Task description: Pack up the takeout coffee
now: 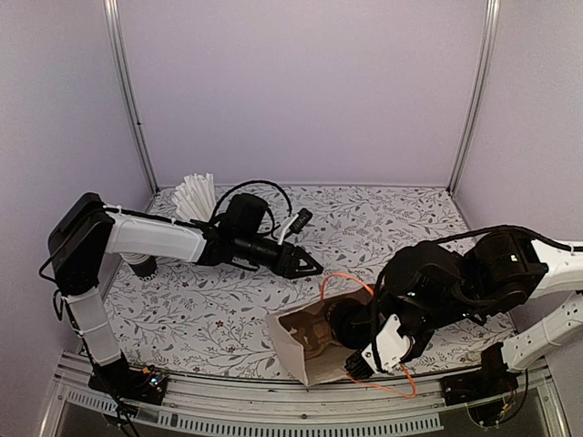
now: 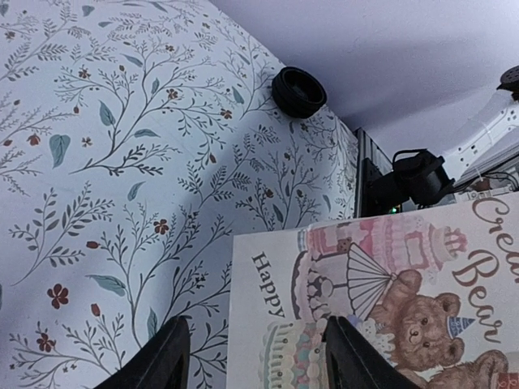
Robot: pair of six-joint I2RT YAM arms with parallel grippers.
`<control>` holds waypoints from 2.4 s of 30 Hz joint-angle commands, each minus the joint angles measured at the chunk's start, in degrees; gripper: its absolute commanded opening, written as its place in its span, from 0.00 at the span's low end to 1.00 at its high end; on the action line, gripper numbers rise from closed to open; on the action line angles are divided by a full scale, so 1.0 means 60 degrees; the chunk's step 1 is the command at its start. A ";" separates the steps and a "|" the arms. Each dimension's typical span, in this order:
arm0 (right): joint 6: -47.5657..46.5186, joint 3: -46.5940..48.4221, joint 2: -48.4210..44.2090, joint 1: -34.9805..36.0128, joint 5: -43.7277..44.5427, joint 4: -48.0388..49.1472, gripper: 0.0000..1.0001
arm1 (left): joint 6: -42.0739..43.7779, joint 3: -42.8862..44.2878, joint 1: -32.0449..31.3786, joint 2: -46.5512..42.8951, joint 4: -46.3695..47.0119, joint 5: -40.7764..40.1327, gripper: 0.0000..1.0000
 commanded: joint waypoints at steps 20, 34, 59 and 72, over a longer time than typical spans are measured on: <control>-0.0366 -0.0664 -0.1002 0.0040 -0.1193 -0.0368 0.64 | -0.0113 -0.0292 -0.0262 -0.0205 0.1595 0.1483 0.56; -0.0226 0.0535 -0.0592 0.0043 -0.0968 -0.0148 0.64 | 0.0112 -0.0188 0.0036 -0.0490 0.1086 0.1317 0.56; -0.1075 0.0753 0.0236 -0.1539 -0.0796 0.1532 0.64 | 0.0363 -0.1477 0.0821 -0.2389 0.0445 -0.0031 0.57; -0.1378 0.1476 0.1022 -0.2298 -0.0989 0.1872 0.64 | 0.0336 -0.2040 0.1014 -0.2836 0.0284 -0.0500 0.57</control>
